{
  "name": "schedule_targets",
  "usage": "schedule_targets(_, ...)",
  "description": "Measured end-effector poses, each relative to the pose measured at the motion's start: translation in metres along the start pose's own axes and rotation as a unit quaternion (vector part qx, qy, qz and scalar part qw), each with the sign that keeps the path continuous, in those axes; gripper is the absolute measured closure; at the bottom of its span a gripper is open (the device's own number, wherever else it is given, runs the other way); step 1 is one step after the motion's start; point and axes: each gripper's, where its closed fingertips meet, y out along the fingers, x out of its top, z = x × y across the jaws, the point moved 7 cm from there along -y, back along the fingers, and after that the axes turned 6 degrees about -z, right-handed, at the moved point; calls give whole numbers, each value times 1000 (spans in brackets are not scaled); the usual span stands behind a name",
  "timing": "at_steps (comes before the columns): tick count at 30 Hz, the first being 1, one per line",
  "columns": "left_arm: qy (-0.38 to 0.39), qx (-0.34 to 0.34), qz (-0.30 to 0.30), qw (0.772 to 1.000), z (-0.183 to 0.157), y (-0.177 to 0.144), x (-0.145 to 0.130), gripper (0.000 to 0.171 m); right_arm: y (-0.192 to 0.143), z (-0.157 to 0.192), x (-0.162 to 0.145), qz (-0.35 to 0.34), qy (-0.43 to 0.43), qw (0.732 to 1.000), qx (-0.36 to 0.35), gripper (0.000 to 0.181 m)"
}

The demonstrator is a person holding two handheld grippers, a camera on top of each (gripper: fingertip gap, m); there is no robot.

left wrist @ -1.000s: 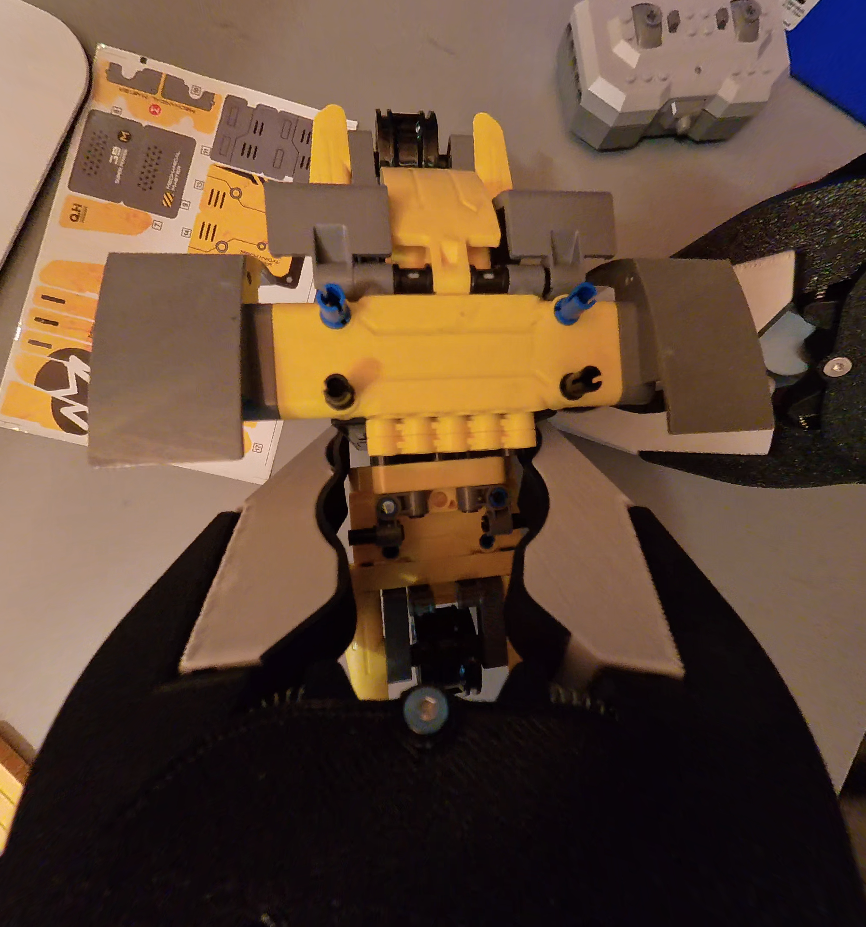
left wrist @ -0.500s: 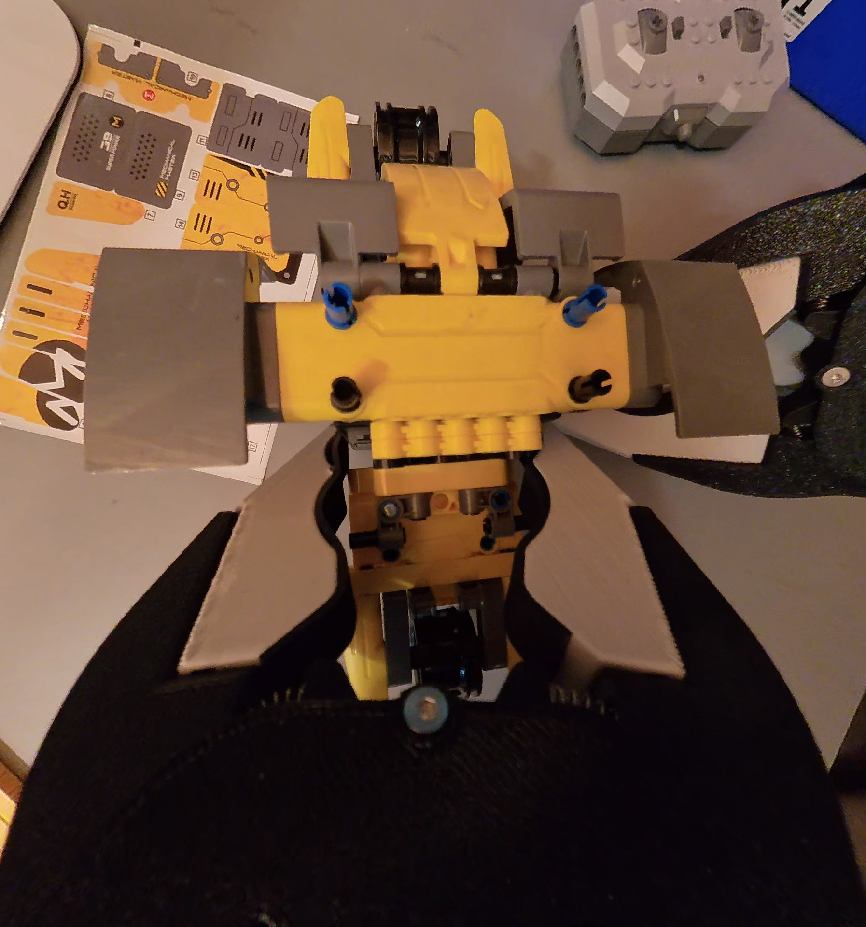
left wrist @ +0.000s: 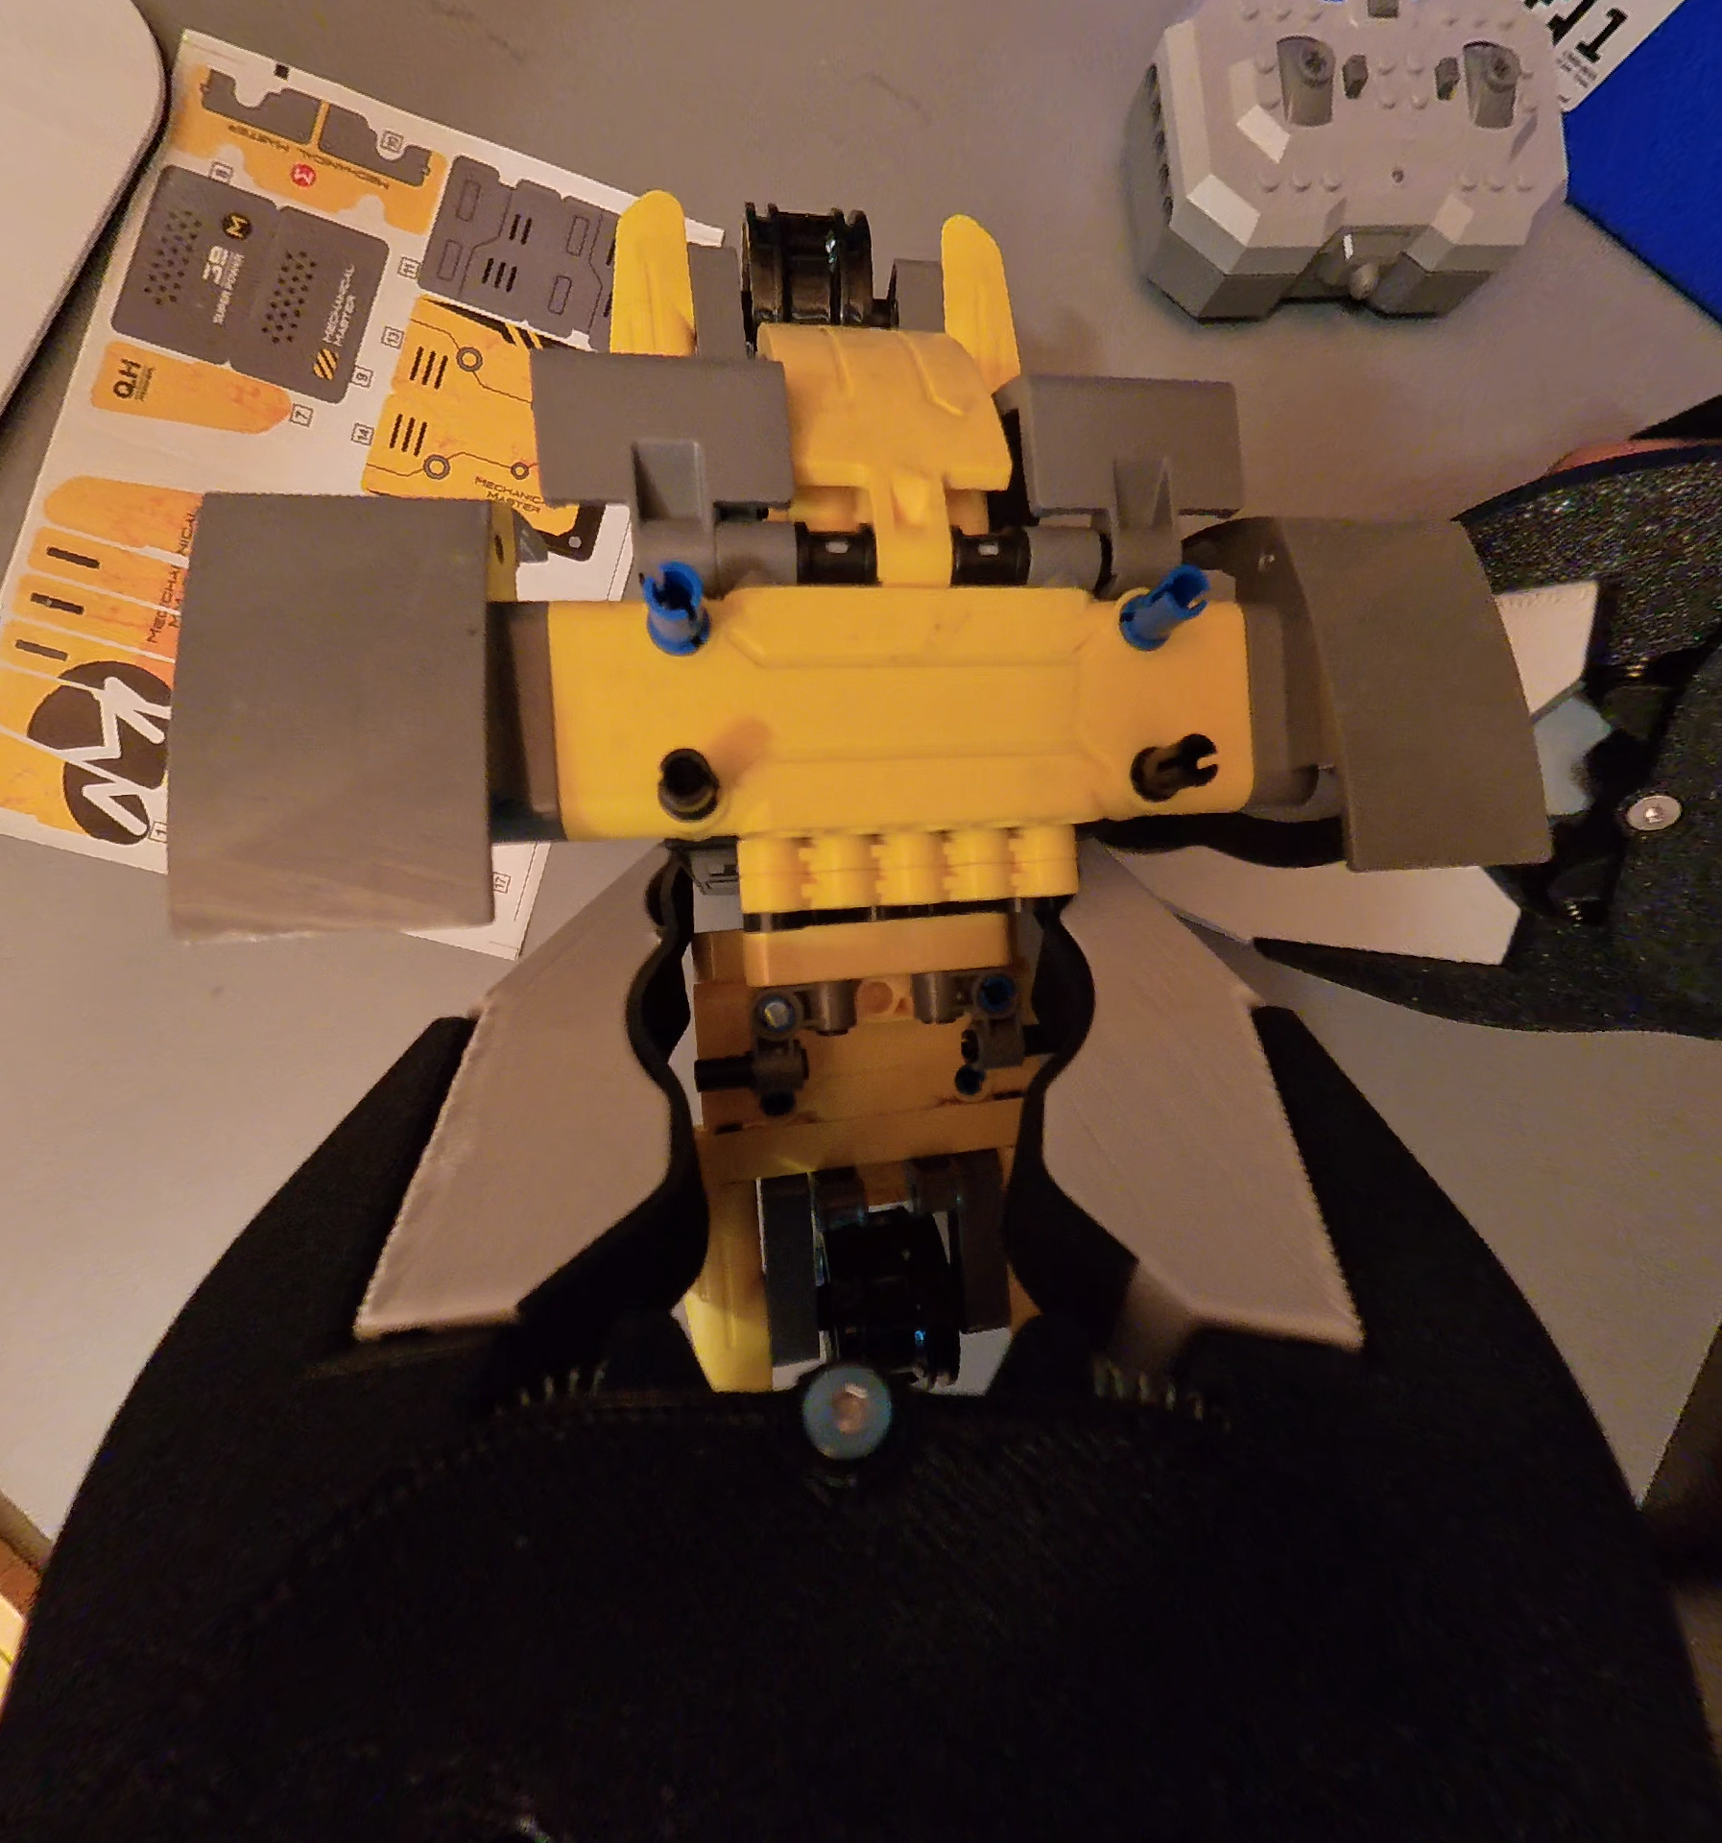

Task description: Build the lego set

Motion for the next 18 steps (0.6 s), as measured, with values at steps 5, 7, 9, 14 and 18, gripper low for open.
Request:
schedule_targets(5, -1, 2, 0, 1000, 0, 0, 0, 106, 1, 1, 0, -2, -14, 1000, -8, 170)
schedule_targets(7, -4, 0, 0, 1000, 1, 0, 0, 105, 1, 1, 0, -3, -15, 1000, -10, 170)
schedule_targets(9, -7, -1, -1, 1000, 2, 0, 0, 105, 1, 0, 0, -4, -11, 1000, -10, 170)
schedule_targets(14, -12, 1, -1, 1000, 1, 1, -1, 106, 2, -1, -1, -13, 0, 1000, -9, 171)
schedule_targets(18, -14, 4, 1, 1000, 2, 1, -2, 104, 2, -1, 0, -19, 7, 1000, -12, 171)
